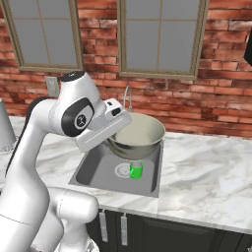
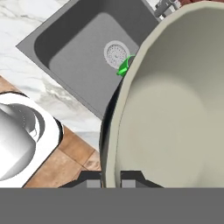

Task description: Pick the mug and place it in the sink. Pick the bowl and place it in the open cabinet and then close the cabinet.

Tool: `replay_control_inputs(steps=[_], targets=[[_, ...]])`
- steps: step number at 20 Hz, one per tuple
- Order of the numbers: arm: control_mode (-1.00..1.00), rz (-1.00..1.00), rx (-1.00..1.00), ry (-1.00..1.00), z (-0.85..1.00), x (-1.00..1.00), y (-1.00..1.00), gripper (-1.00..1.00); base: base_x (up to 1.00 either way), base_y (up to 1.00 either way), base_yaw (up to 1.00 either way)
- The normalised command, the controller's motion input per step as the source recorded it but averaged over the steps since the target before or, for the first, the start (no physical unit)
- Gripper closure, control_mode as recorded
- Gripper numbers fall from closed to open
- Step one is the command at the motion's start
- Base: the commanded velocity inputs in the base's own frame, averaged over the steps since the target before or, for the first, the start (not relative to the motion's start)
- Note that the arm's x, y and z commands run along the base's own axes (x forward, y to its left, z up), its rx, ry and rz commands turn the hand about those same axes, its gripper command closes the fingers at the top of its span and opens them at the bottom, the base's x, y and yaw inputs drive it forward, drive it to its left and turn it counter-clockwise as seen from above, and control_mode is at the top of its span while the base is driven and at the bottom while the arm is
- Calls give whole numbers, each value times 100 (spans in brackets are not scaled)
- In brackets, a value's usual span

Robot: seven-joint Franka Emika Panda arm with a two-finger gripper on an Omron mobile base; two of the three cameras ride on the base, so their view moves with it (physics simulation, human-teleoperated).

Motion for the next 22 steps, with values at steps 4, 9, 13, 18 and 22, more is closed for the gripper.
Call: replay_control_inputs(steps=[4, 9, 13, 18, 22], targets=[[100, 0, 0, 0, 0, -4, 0, 100, -23, 0, 0], [100, 0, 0, 0, 0, 0, 0, 100, -70, 0, -10], [100, 0, 0, 0, 0, 0, 0, 100, -69, -8, -11], [100, 0, 0, 0, 0, 0, 0, 100, -35, -35, -6], [100, 0, 0, 0, 0, 0, 0, 100, -3, -73, 0]])
